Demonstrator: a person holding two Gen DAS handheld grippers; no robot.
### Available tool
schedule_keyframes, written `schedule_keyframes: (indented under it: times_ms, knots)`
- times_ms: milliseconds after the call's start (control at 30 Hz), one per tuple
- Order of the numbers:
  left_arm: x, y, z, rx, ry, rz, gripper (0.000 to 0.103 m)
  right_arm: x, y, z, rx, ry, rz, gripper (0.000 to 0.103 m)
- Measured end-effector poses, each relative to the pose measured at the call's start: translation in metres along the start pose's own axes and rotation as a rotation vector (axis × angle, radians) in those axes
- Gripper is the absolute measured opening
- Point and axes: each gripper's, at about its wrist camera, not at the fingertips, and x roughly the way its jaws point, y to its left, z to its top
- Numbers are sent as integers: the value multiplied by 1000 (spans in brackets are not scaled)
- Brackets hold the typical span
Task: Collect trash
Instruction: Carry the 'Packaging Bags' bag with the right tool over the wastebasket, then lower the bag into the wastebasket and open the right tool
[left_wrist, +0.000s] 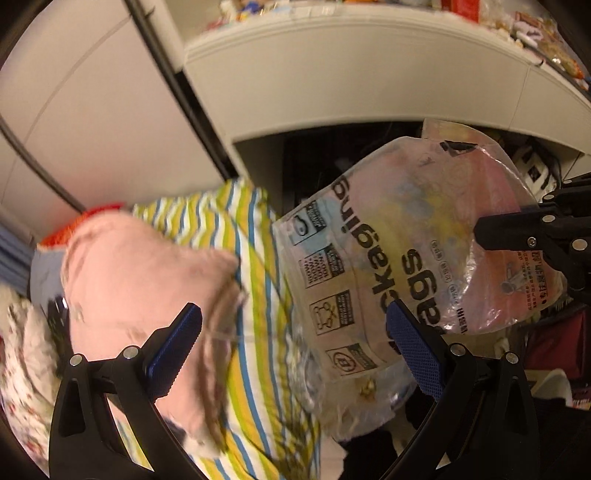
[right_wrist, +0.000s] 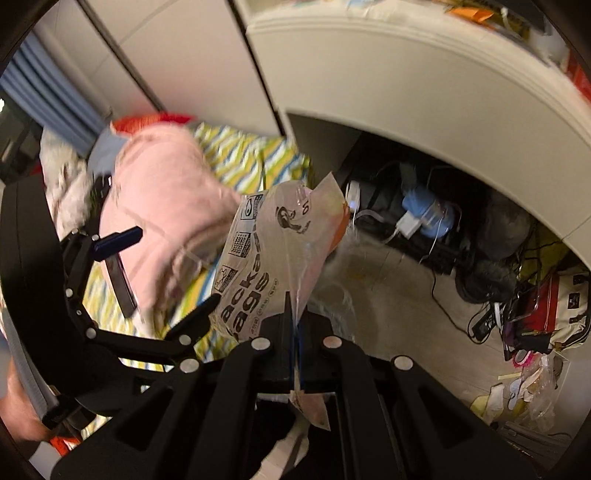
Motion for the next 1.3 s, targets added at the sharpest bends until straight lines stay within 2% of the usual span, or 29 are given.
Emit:
schedule_keyframes:
  times_ms: [167,533,767,1100,1300]
  knots:
    - [25,-3,-44,-44,79,-28,97,35,9,-24,-22,75,24,4]
    - [83,-14,-105,-31,156,-39,97,118,26,-65,-101,221,26,4]
    - [129,-33,-127,0,183,-70,97,172,14,-82,-117,270,26,4]
    - [191,-37,-147,-61,229,-86,97,243,-3,-94,-135,322,39,4]
    - [220,-47,-154,-43,233,-105,97,278,-13,-105,-147,363,46,4]
